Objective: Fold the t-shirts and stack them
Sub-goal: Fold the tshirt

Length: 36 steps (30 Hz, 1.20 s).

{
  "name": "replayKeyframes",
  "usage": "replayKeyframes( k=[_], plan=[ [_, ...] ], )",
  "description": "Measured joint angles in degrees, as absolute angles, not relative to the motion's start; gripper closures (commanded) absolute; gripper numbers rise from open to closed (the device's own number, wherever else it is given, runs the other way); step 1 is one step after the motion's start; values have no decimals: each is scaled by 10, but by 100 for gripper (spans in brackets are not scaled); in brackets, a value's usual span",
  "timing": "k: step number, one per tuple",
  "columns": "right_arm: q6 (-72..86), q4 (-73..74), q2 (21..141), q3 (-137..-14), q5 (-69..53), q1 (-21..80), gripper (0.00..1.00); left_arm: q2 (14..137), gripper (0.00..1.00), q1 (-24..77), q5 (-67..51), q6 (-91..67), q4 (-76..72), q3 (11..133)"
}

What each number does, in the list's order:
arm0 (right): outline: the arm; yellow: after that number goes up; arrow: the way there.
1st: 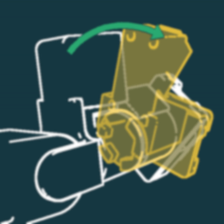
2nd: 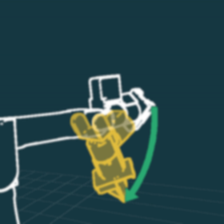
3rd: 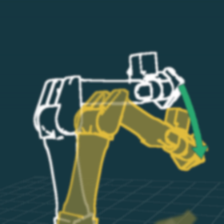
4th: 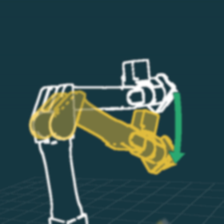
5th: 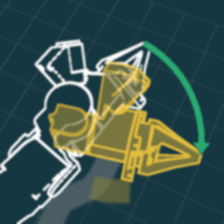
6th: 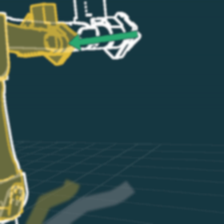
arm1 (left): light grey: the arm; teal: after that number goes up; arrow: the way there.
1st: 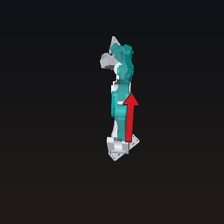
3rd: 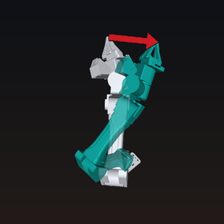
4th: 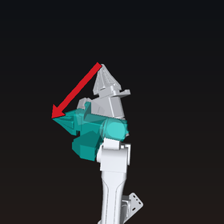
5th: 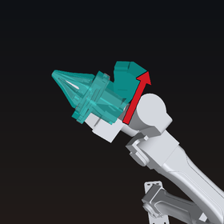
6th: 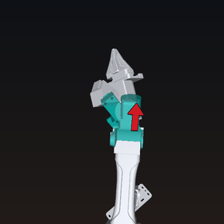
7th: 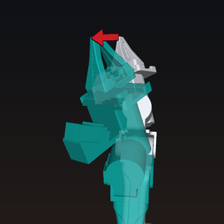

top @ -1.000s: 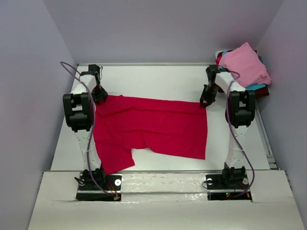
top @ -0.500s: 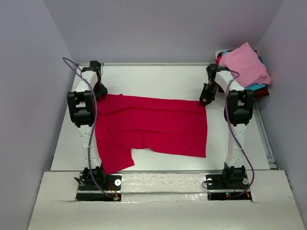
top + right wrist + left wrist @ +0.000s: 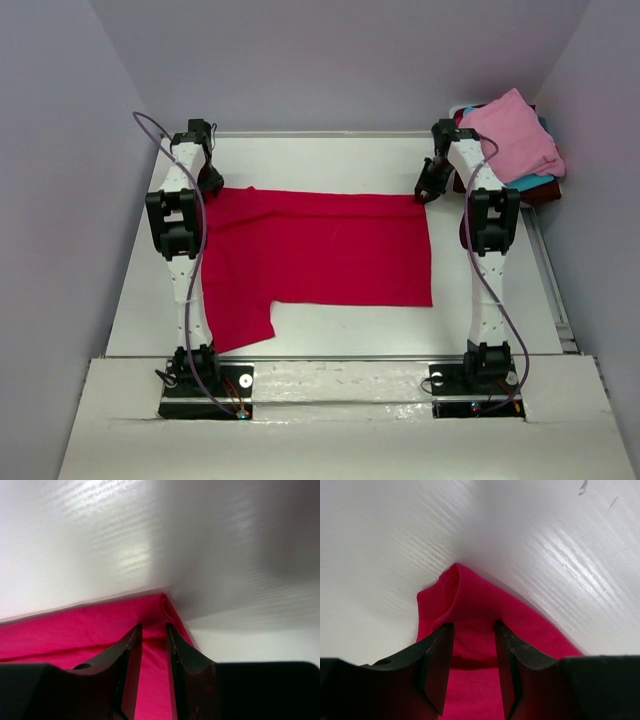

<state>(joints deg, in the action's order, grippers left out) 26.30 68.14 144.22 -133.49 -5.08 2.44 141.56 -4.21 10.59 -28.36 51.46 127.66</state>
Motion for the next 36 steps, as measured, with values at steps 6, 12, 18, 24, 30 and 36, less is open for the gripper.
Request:
replayKeyframes(
  k=[6, 12, 18, 24, 30, 36],
  plan=[
    [258, 667, 1457, -1367, -57, 19, 67, 1423, 46, -42, 100, -279, 506, 1293],
    [257, 639, 1459, -1373, -69, 18, 59, 1428, 45, -42, 85, -274, 483, 1303],
    [255, 604, 1422, -1310, -73, 18, 58, 1418, 45, -42, 84, -266, 450, 1277],
    [254, 602, 1381, -1284, -68, 12, 59, 1413, 45, -42, 84, -262, 442, 1267],
    [253, 602, 1349, -1248, -69, 11, 58, 1410, 45, -42, 84, -261, 440, 1263],
    [253, 611, 1348, -1247, -74, 11, 59, 1410, 45, -42, 84, -261, 440, 1263]
  ],
)
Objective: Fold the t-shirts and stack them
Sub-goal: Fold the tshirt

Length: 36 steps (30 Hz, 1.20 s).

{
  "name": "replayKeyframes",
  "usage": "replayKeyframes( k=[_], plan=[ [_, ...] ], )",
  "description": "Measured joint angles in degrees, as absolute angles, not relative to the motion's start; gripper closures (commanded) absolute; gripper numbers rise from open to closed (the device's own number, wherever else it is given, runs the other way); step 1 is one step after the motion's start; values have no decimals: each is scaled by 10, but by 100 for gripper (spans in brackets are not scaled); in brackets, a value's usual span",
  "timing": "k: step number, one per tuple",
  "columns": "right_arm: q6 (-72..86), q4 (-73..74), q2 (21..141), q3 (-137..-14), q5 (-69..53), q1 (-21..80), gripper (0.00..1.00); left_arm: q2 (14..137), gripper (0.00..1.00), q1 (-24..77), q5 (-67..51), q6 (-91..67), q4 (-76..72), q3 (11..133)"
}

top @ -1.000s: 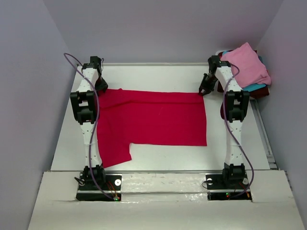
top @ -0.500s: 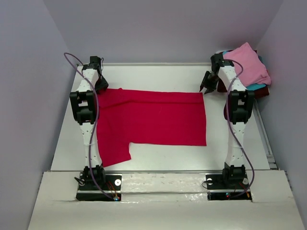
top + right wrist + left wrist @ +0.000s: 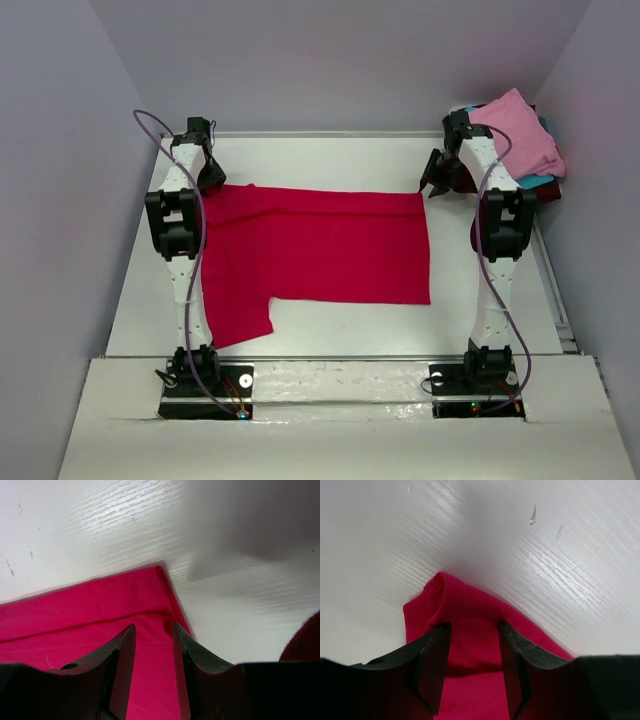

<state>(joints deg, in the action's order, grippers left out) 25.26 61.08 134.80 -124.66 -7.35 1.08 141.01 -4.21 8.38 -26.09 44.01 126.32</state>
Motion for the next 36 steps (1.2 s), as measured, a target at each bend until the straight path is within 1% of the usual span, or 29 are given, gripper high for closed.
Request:
replayKeyframes(
  k=[23, 31, 32, 36],
  plan=[
    [237, 608, 1347, -1199, -96, 12, 62, 1410, 45, -42, 84, -260, 444, 1265],
    [236, 605, 1346, -1178, -97, 15, 69, 1410, 45, -42, 84, -260, 444, 1265],
    [236, 605, 1346, -1176, -97, 15, 72, 1410, 45, -42, 84, -260, 444, 1265],
    [237, 606, 1346, -1173, -97, 15, 78, 1410, 45, -42, 84, -260, 444, 1265]
  ],
)
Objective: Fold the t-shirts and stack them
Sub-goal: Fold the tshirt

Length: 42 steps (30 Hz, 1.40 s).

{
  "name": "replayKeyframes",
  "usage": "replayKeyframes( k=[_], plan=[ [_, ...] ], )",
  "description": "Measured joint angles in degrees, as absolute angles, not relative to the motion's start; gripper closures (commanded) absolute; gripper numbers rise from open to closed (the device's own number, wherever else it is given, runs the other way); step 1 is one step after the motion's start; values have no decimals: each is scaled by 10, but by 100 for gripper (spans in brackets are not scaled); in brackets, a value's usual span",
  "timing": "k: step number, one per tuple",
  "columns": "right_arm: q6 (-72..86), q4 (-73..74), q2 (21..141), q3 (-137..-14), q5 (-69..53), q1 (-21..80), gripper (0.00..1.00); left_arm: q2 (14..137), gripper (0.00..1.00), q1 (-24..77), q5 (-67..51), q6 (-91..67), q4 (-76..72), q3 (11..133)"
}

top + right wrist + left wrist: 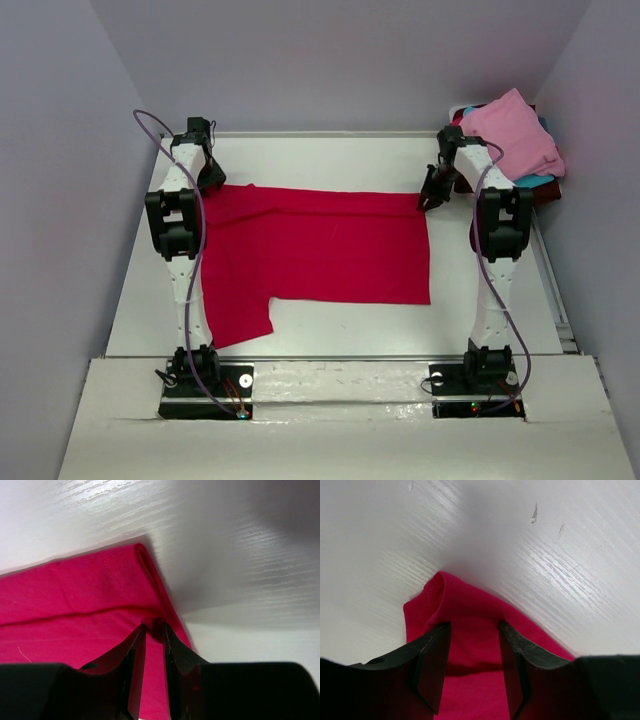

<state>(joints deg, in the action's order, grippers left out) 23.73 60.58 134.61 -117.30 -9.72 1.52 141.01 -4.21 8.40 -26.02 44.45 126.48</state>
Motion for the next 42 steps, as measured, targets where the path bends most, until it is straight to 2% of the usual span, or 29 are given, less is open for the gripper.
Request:
replayKeyframes(
  k=[10, 31, 35, 40, 42],
  plan=[
    [237, 604, 1340, -1160, -97, 15, 85, 1410, 45, -42, 84, -260, 445, 1265],
    [226, 607, 1265, -1069, -95, 16, 83, 1410, 45, -42, 84, -260, 457, 1287],
    [227, 605, 1265, -1069, -95, 16, 76, 1410, 45, -42, 84, -260, 457, 1287],
    [235, 607, 1265, -1098, -83, 16, 55, 1410, 45, -42, 84, -260, 457, 1287],
    [238, 609, 1267, -1122, -78, 16, 55, 1410, 45, -42, 84, -260, 457, 1287]
  ],
)
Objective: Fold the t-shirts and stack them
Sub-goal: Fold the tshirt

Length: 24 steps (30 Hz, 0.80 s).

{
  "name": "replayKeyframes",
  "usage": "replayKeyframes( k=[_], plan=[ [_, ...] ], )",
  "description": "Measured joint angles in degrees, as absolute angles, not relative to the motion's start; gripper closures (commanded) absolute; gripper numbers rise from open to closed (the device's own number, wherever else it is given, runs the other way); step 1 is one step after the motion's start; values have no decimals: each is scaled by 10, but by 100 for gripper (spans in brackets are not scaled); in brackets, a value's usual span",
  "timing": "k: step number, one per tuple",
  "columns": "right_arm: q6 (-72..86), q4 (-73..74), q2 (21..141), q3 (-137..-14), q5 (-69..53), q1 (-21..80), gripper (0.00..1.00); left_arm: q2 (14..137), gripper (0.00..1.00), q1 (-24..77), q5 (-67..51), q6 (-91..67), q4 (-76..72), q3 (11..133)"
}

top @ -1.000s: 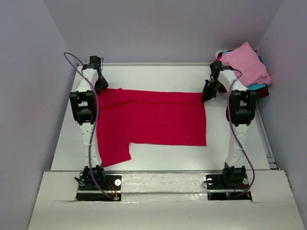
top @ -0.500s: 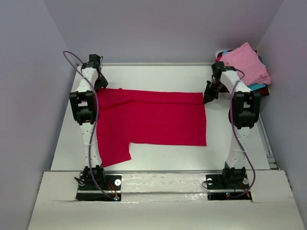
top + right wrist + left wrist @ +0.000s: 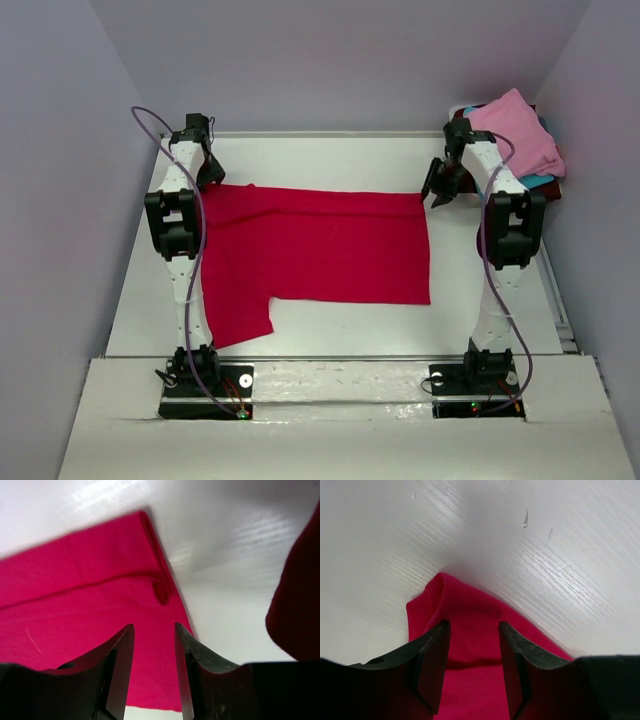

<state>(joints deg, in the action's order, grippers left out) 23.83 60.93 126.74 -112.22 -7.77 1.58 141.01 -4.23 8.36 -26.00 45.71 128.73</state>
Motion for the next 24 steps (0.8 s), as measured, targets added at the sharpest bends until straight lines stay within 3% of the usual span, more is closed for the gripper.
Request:
replayKeyframes(
  k=[9, 24],
  plan=[
    [249, 611, 1315, -1221, -69, 16, 54, 1410, 45, -42, 82, -260, 457, 1287],
    [251, 604, 1337, -1207, -77, 16, 56, 1410, 45, -42, 81, -260, 457, 1287]
  ],
)
